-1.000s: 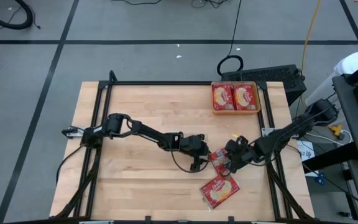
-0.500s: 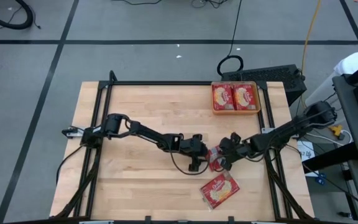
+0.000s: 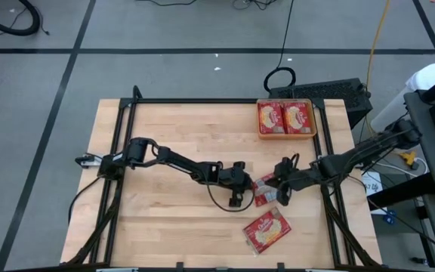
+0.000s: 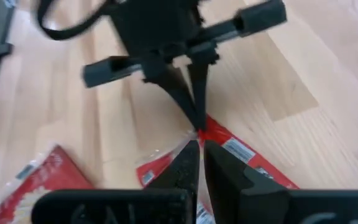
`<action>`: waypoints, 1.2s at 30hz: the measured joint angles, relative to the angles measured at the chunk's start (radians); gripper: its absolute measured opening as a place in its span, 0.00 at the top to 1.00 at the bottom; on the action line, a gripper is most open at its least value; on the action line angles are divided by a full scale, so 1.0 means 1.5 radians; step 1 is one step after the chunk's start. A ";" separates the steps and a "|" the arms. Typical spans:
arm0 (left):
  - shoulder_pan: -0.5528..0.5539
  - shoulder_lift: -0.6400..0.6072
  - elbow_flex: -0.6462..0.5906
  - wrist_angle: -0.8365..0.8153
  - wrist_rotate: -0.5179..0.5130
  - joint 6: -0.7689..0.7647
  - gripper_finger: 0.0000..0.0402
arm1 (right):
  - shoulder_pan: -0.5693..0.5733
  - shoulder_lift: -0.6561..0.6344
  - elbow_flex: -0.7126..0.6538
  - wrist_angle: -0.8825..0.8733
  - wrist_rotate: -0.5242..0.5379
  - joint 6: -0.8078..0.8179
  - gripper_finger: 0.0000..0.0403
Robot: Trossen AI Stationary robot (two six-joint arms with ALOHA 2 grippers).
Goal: Sort popcorn bags into baskets
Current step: Put the red popcorn bag into the orange bin
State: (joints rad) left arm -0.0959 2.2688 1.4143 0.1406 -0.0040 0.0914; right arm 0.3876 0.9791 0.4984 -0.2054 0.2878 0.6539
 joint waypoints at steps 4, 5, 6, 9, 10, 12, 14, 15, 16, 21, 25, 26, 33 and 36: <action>0.006 -0.031 -0.002 -0.026 0.000 -0.019 0.99 | 0.018 -0.029 0.000 -0.016 0.015 -0.016 0.96; 0.008 -0.039 -0.003 -0.037 0.000 -0.028 0.99 | 0.023 -0.035 0.000 -0.020 0.017 -0.019 0.96; 0.011 -0.050 -0.003 -0.041 0.000 -0.038 0.99 | 0.028 -0.042 0.000 -0.019 0.018 -0.025 0.96; 0.019 -0.077 -0.002 -0.058 0.000 -0.058 1.00 | 0.040 -0.065 0.000 -0.009 0.056 -0.057 0.96; 0.022 -0.085 -0.002 -0.067 0.000 -0.064 1.00 | 0.042 -0.071 0.001 -0.005 0.074 -0.073 0.96; 0.027 -0.098 -0.002 -0.071 0.001 -0.074 1.00 | 0.049 -0.077 0.001 -0.010 0.102 -0.107 0.96; 0.031 -0.114 -0.002 -0.078 0.001 -0.075 1.00 | 0.054 -0.076 0.001 -0.016 0.123 -0.134 0.96; 0.034 -0.120 -0.001 -0.074 0.001 -0.076 1.00 | 0.057 -0.075 0.001 -0.021 0.125 -0.140 0.95; 0.036 -0.127 -0.001 -0.074 0.002 -0.078 1.00 | 0.058 -0.072 0.001 -0.028 0.125 -0.144 0.94; 0.055 -0.140 -0.001 -0.072 0.008 -0.108 1.00 | 0.082 -0.036 0.001 -0.058 0.122 -0.115 0.83; 0.069 -0.139 -0.001 -0.071 0.022 -0.126 1.00 | 0.109 0.014 0.001 -0.060 0.140 -0.086 0.68; 0.070 -0.140 -0.001 -0.069 0.023 -0.129 1.00 | 0.116 0.026 0.001 -0.060 0.147 -0.080 0.65; 0.075 -0.140 -0.001 -0.044 0.037 -0.134 1.00 | 0.160 0.111 0.001 -0.059 0.266 -0.091 0.47; 0.083 -0.140 -0.001 -0.037 0.057 -0.135 1.00 | 0.166 0.140 0.001 -0.045 0.326 -0.100 0.44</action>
State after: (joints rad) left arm 0.0280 2.0594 1.4136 0.0849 0.0822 -0.1116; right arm 0.6364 1.1883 0.4996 -0.2729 0.7774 0.5031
